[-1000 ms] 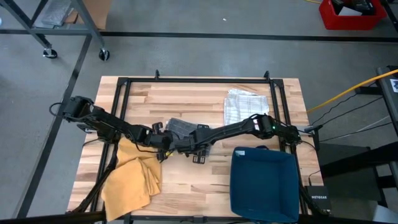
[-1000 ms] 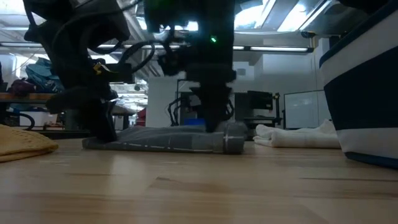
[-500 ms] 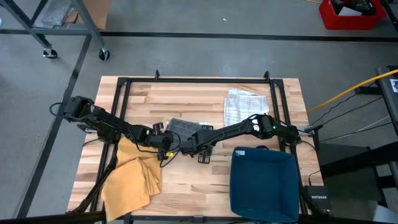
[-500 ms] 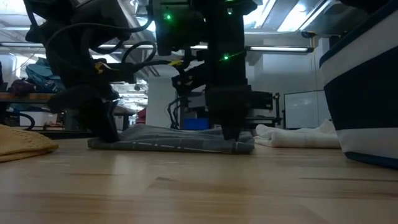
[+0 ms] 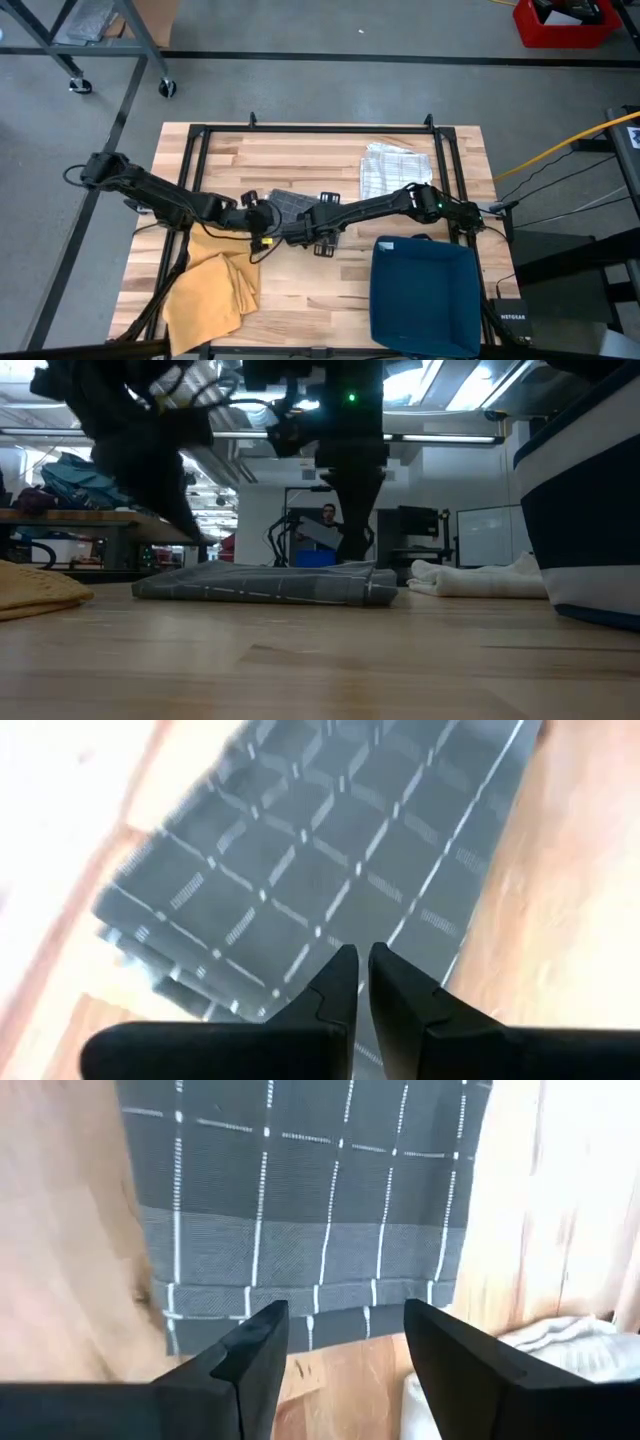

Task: Fold towel
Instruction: Stack the gray towel on top of the white towel

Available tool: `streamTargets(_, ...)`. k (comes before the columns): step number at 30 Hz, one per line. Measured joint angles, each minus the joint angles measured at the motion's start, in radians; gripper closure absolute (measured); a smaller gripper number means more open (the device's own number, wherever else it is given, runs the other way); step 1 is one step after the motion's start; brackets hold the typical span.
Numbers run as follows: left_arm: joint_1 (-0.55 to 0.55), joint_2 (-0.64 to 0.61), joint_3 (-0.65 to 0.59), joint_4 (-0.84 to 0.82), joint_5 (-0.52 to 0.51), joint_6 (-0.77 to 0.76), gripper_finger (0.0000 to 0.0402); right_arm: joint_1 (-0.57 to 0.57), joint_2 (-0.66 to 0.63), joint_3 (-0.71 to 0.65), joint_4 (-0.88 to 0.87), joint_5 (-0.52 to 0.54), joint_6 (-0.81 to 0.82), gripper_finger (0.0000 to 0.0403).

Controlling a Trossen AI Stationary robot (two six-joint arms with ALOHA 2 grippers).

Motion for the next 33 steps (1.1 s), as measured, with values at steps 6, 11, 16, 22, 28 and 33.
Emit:
streamTargets(6, 0.008, -0.109, 0.002, -0.009, -0.002, -0.002, 0.0358, 0.006, 0.002, 0.120, -0.088, -0.018, 0.021, 0.0197)
streamTargets(11, 0.029, -0.165, 0.002, -0.052, -0.002, -0.002, 0.0329, 0.006, -0.009, 0.212, -0.134, -0.069, 0.018, 0.0197)
streamTargets(16, 0.035, -0.201, 0.002, -0.055, -0.002, 0.001, 0.0305, 0.006, -0.114, 0.213, -0.139, -0.078, -0.001, 0.0197)
streamTargets(22, 0.035, -0.216, 0.003, -0.051, -0.002, 0.042, 0.0295, 0.006, -0.315, 0.196, -0.139, 0.020, -0.006, 0.0197)
streamTargets(28, 0.035, -0.215, 0.003, -0.053, -0.002, 0.018, 0.0295, 0.027, -0.531, 0.042, -0.121, 0.193, 0.131, 0.0197)
streamTargets(33, 0.035, -0.215, 0.003, -0.054, -0.002, 0.026, 0.0295, 0.077, -0.701, -0.327, 0.053, 0.250, 0.255, 0.0197)
